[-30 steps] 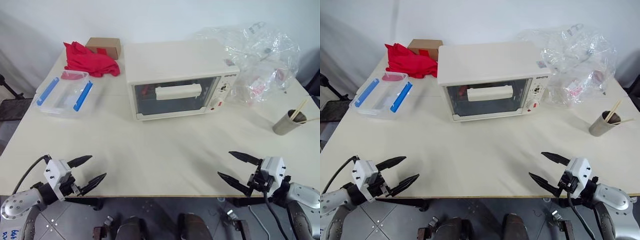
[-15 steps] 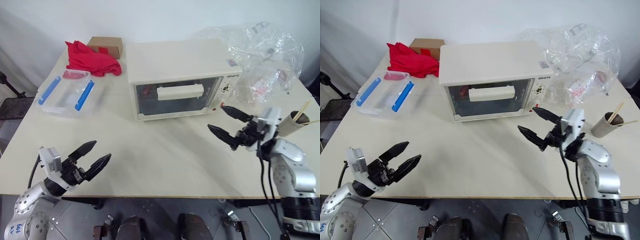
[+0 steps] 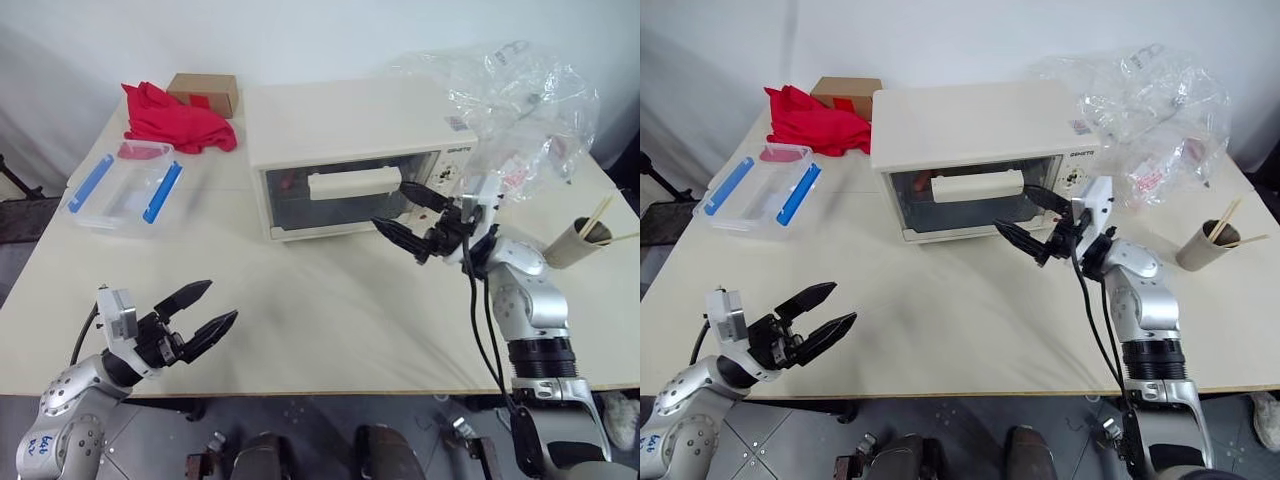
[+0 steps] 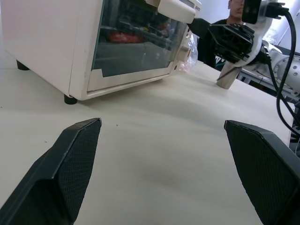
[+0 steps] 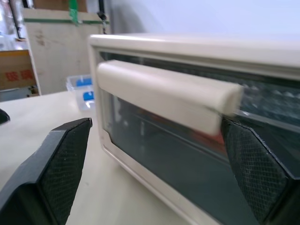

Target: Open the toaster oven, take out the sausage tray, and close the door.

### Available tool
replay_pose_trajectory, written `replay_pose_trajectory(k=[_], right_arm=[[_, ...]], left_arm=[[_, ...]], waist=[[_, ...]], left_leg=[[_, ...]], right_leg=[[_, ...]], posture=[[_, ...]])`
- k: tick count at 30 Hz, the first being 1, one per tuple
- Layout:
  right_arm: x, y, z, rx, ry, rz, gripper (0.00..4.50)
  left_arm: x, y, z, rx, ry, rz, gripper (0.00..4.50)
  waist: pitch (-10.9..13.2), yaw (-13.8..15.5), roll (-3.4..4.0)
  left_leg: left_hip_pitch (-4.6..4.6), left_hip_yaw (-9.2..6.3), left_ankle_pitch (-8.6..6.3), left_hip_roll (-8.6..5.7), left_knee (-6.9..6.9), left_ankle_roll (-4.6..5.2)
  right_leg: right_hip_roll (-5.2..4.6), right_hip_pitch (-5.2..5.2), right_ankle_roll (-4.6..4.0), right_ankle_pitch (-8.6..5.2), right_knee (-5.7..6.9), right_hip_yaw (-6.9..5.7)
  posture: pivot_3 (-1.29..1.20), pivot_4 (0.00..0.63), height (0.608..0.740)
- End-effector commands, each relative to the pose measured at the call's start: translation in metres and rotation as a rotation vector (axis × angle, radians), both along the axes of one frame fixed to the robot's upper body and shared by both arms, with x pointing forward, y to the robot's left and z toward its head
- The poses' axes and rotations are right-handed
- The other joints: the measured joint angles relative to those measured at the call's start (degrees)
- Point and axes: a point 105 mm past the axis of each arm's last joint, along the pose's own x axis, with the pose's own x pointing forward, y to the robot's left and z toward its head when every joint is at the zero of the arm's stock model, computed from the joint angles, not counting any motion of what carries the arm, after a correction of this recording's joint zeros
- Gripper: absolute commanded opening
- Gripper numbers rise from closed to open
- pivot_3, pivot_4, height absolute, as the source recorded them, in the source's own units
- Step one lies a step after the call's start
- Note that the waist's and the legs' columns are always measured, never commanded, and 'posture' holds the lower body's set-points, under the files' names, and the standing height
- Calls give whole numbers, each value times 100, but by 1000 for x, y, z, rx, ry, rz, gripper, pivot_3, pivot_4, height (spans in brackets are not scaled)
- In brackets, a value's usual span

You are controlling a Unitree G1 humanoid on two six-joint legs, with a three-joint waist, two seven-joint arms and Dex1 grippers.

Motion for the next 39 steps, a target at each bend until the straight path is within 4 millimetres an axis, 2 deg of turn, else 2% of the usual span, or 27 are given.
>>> replay_pose_trajectory(k=[1,7,10,13,15,17,25,29,32,34,39], right_arm=[[-8,10,14,-11,-75,54,4500],[-27,10,-5,-140,-101,140,4500],[-38,3,-19,-244,-133,158,4500],[-44,-2,-27,-304,-186,163,4500],[-45,-3,-24,-280,-192,164,4500],[-43,-3,-21,-277,-218,147,4500],[-36,-2,-18,-295,-257,120,4500],[-34,-1,-15,-288,-266,113,4500],[-35,-1,-16,-297,-267,117,4500],[-35,-1,-15,-284,-261,114,4500],[-38,-6,-18,-292,-251,94,4500]], left_arm=[[1,-3,0,1,-15,-9,4460],[8,3,2,5,-29,24,4460],[16,9,13,-15,-49,57,4460],[19,8,26,-81,-52,12,4460],[19,7,45,-174,-106,-40,4085],[30,7,59,-196,-166,-10,3629],[74,-30,79,-161,-287,-52,1333],[95,-39,89,-186,-339,-33,167],[101,-58,86,-185,-308,-92,39],[104,-69,80,-110,-329,-109,39],[106,-82,70,-83,-313,-165,39]], waist=[[0,0,0],[0,-19,1],[1,-9,1],[1,-15,0],[1,-8,0],[1,-2,1],[1,7,0],[3,10,-2],[3,2,-2],[3,2,-2],[3,12,-3]], left_leg=[[0,0,0,0,0,0],[0,0,-1,3,-5,-2],[0,1,-1,3,-5,-2],[0,3,-1,3,-5,-2],[0,3,0,3,-4,-2],[0,1,0,5,-3,-3],[-1,2,0,-1,-2,-3],[-3,3,1,-2,1,-5],[-3,1,1,-2,-6,-5],[-3,0,1,-2,-10,-4],[-6,0,1,-2,-4,-5]], right_leg=[[0,0,0,0,0,0],[3,-4,0,0,0,-1],[3,-4,0,0,-1,-1],[2,-3,0,0,-4,-1],[2,-3,0,0,-2,0],[2,-3,0,0,-1,-1],[5,-2,1,0,-2,-3],[8,-2,1,1,-4,-3],[8,-3,3,1,-5,-7],[8,-3,3,1,-5,-10],[9,-2,3,1,-6,-13]], posture=[[0,150,740],[0,150,740],[0,150,740],[0,150,740],[0,150,740],[0,150,740],[0,150,740],[0,150,740],[0,150,740],[0,150,740],[0,150,740]])
